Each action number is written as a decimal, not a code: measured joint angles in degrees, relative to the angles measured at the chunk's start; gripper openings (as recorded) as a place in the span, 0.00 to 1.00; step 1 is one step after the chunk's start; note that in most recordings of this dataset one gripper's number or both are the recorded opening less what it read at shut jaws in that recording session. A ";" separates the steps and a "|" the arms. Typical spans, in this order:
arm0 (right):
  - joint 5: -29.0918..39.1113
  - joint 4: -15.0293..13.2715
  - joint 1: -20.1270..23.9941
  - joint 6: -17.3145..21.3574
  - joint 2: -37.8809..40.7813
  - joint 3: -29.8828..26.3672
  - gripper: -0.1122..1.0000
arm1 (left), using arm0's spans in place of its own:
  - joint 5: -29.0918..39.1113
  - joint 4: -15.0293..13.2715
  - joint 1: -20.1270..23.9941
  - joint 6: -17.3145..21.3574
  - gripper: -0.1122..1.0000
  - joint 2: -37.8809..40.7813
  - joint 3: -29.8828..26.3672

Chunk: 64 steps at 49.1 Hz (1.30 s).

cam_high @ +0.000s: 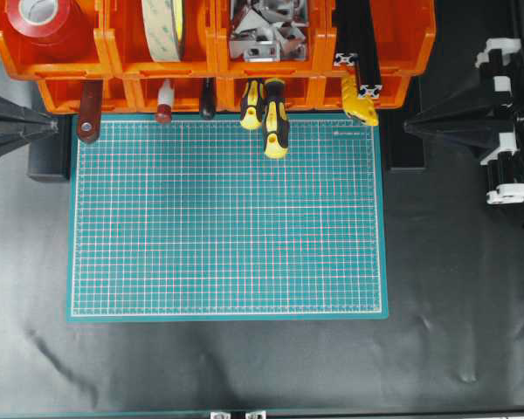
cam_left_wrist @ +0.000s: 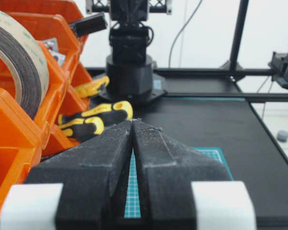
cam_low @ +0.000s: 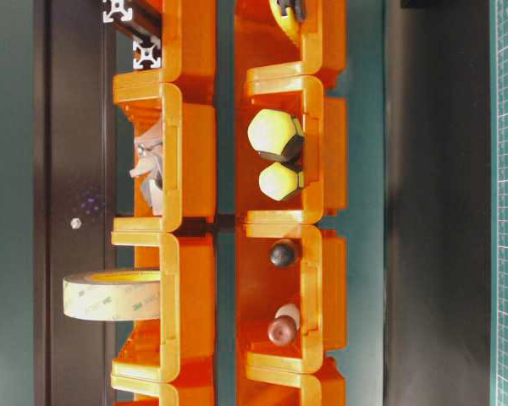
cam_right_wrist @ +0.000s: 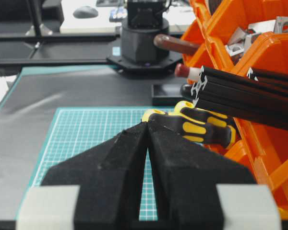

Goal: Pick frame from container rack with right arm.
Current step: 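Move the right gripper from rest toward the rack's right side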

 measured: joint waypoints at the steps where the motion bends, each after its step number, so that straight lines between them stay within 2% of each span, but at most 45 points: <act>1: 0.09 0.00 0.09 0.00 -0.09 0.00 0.12 | 0.00 0.00 0.00 0.00 0.15 0.00 0.00; 3: 0.09 0.18 0.09 0.35 -0.09 0.00 0.15 | 0.35 0.26 -0.18 -0.26 0.17 0.18 0.00; 6: 0.35 0.18 0.26 0.88 -0.26 0.00 0.10 | 1.93 0.97 -1.23 -1.58 0.10 0.88 0.00; 14: 4.83 0.26 0.44 3.34 -1.23 -0.18 0.10 | 4.31 1.49 -2.11 -3.96 0.10 1.41 -0.09; 22: 12.22 0.26 1.49 4.22 -1.67 -4.48 0.10 | 5.45 1.58 -1.93 -4.04 0.10 1.49 -1.67; 28: 21.53 0.26 2.90 4.92 -0.53 -10.28 0.10 | 7.47 1.58 -1.93 -3.96 0.10 1.58 -2.90; 36: 39.02 0.18 5.62 5.01 4.22 -21.27 0.10 | 11.60 1.49 -2.11 -4.31 0.10 1.58 -4.66; 48: 60.21 -2.46 10.81 5.01 15.12 -36.47 0.10 | 13.54 1.58 -2.55 -4.57 0.10 0.79 -5.45; 54: 69.96 -6.94 13.80 5.10 21.36 -42.63 0.10 | 13.54 1.58 -2.81 -4.66 0.10 0.70 -5.54; 59: 76.82 -14.06 17.31 5.71 25.22 -47.29 0.10 | 13.54 1.58 -2.81 -4.75 0.10 0.79 -5.54; 64: 82.00 -21.71 20.48 8.79 28.48 -50.36 0.10 | 13.62 1.58 -2.90 -4.92 0.10 0.79 -5.54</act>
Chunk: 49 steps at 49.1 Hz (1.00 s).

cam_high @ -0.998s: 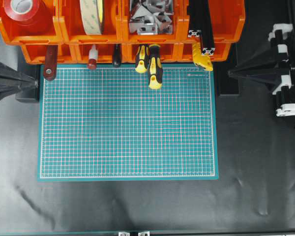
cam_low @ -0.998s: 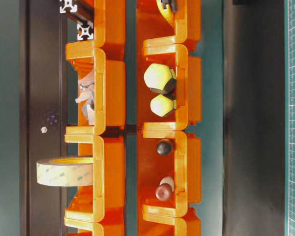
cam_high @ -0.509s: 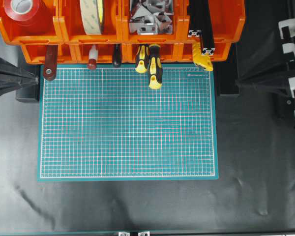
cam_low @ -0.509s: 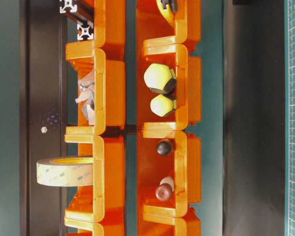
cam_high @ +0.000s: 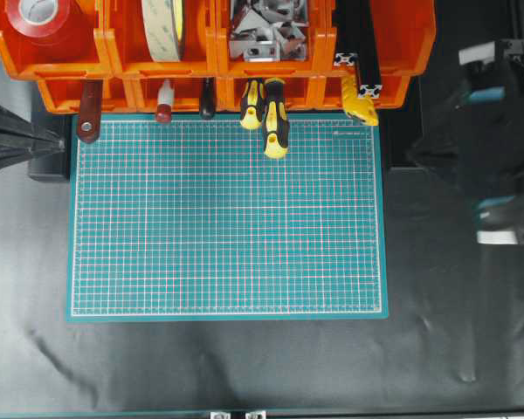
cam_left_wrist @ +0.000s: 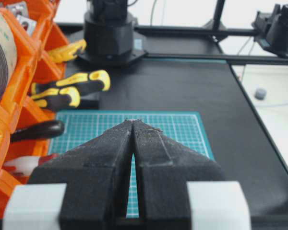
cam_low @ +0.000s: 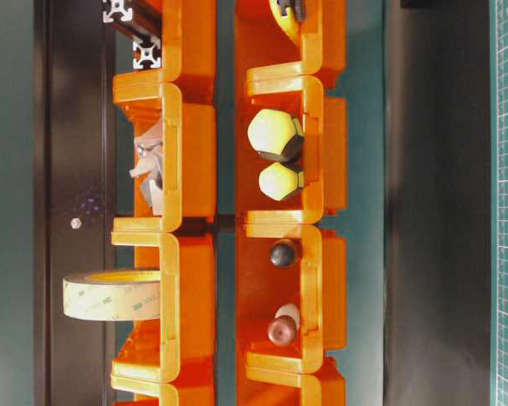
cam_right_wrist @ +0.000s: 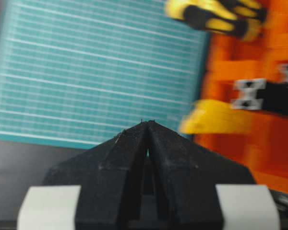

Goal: Pick frame from container rack with right arm.
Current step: 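Move the right gripper from rest toward the rack's right side, then reach the open right gripper up to the black extrusion bar in the rack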

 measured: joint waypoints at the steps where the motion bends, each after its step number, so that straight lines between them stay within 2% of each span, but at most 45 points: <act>1: 0.88 -1.67 0.53 0.70 0.62 -0.44 0.10 | 0.00 0.00 0.00 -0.18 0.10 0.00 0.00; 7: 8.17 -13.36 5.27 5.19 4.48 -1.76 0.10 | 0.35 0.00 0.00 -0.97 0.10 0.00 0.00; 15: 17.75 -29.44 12.39 5.98 11.60 -2.02 0.10 | 1.76 0.00 0.00 -1.14 0.10 -0.09 0.00; 18: 21.09 -34.01 14.06 5.98 14.15 -2.02 0.10 | 2.02 0.00 0.00 -1.14 0.10 0.00 0.00; 21: 23.55 -37.35 15.12 5.98 16.17 -2.02 0.10 | 2.11 0.00 0.00 -1.14 0.10 -0.09 0.00; 26: 24.61 -39.99 15.82 5.98 17.84 -2.02 0.10 | 2.46 0.00 0.00 -1.14 0.10 -0.09 0.00; 36: 26.19 -40.69 16.17 6.06 19.34 -2.02 0.15 | 2.81 0.00 0.00 -1.32 0.10 -0.09 0.00; 43: 27.33 -41.04 16.17 6.24 20.39 -2.02 0.25 | 2.81 0.00 0.09 -1.76 0.10 -0.18 0.00; 49: 27.69 -41.66 16.17 6.50 20.57 -2.02 0.40 | 2.81 0.00 0.09 -1.76 0.10 -0.18 0.00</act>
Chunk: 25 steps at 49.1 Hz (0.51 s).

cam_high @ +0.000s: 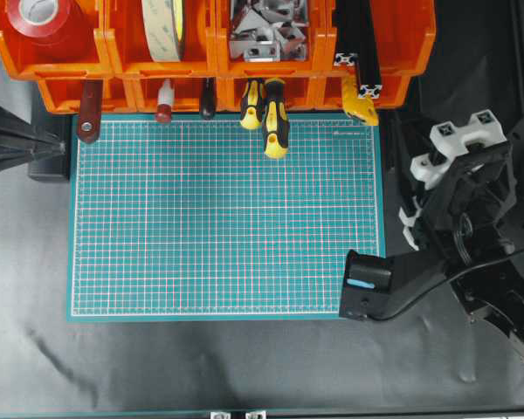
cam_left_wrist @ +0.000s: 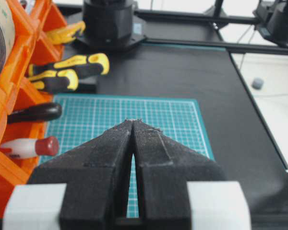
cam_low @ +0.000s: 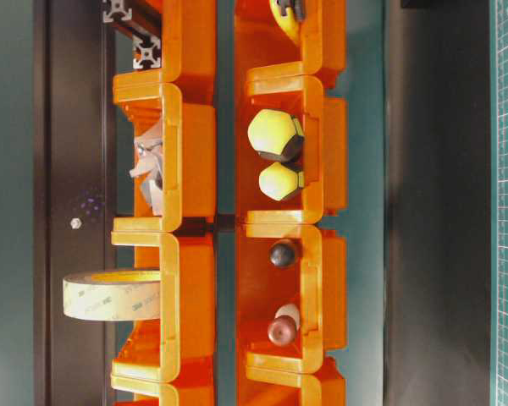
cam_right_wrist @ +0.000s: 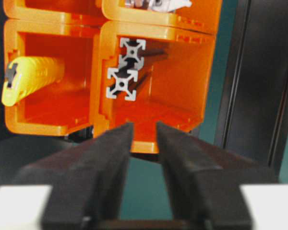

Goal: Pick frame from container rack with right arm.
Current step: 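Reach the open right gripper up to the black extrusion bar in the rack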

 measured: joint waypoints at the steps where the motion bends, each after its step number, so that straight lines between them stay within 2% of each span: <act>1: 0.09 -0.18 0.00 0.09 0.00 0.00 0.44 | 0.00 0.00 -0.09 0.00 0.10 -0.09 0.00; 8: 0.00 -2.29 0.00 2.55 0.18 0.35 0.71 | -0.09 0.00 0.00 0.00 0.10 -0.09 0.00; 12: -0.09 -3.34 -0.18 5.54 0.26 2.02 0.84 | 0.00 0.00 0.00 0.00 0.10 -0.09 0.00; 21: -2.99 -3.78 -1.23 12.48 1.49 6.15 0.84 | 0.44 0.00 0.00 -0.26 0.10 0.00 0.00; 25: -3.69 -3.87 -1.23 13.54 2.37 6.59 0.84 | 1.23 0.00 0.00 -1.14 0.10 -0.09 0.00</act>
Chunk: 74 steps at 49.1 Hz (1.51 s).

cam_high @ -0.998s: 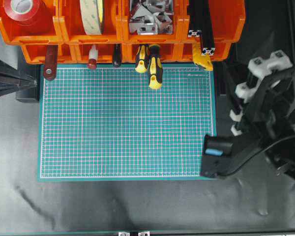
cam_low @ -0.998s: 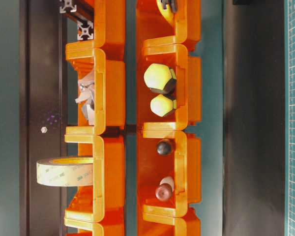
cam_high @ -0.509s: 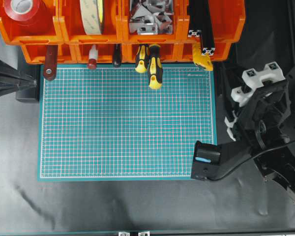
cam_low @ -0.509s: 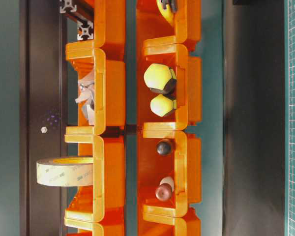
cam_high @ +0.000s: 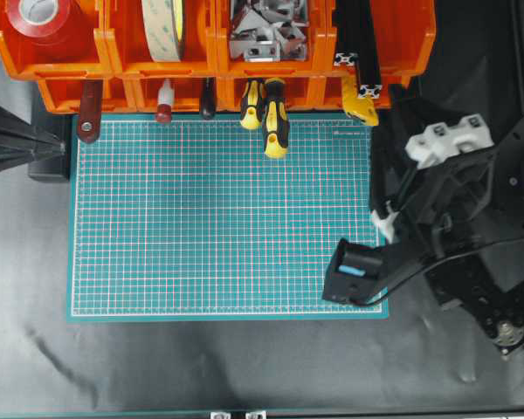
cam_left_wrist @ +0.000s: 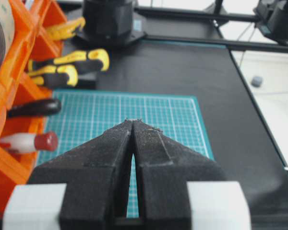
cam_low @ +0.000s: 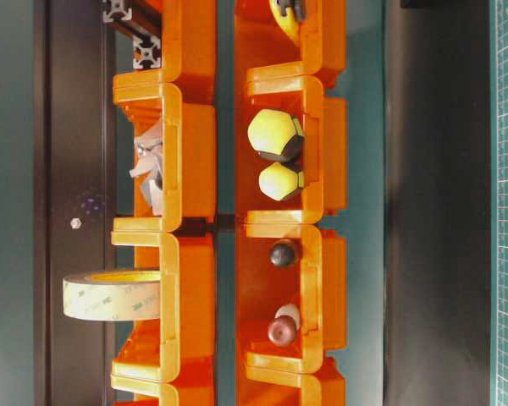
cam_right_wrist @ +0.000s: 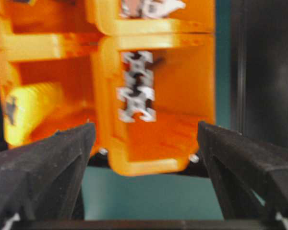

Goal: Pick frame from container rack with right arm.
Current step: 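Reach the open right gripper up to the black extrusion bar in the rack, then close the right gripper on the black extrusion bar's end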

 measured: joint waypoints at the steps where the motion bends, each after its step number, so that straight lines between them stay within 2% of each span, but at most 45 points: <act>1: -0.09 0.00 0.00 0.09 0.18 0.18 0.84 | 0.35 0.00 0.00 -0.18 0.10 0.00 0.00; 10: -0.62 0.00 -1.67 0.09 1.14 1.41 0.84 | 2.72 0.00 0.26 -1.67 0.10 -0.53 0.00; 26: -1.85 -0.44 -6.86 0.09 1.14 2.29 0.84 | 3.16 0.00 0.44 -1.76 0.10 -1.32 0.00; 53: -4.83 -0.62 -10.20 0.18 1.05 3.25 0.81 | 3.16 0.00 2.20 -1.67 0.10 -1.67 0.00; 57: -5.01 -0.70 -10.46 0.09 1.14 3.43 0.77 | 3.16 0.00 2.29 -1.67 0.10 -1.85 0.09; 61: -5.45 -0.62 -10.55 0.09 1.14 3.52 0.68 | 3.16 0.00 2.46 -1.76 0.10 -2.11 0.00; 71: -6.50 -0.62 -10.37 -0.09 1.05 3.52 0.32 | 3.16 -0.09 2.55 -1.67 0.10 -2.81 0.00; 74: -6.50 -0.62 -10.28 -0.18 1.05 3.43 0.32 | 3.16 0.00 2.55 -1.76 0.10 -3.16 0.00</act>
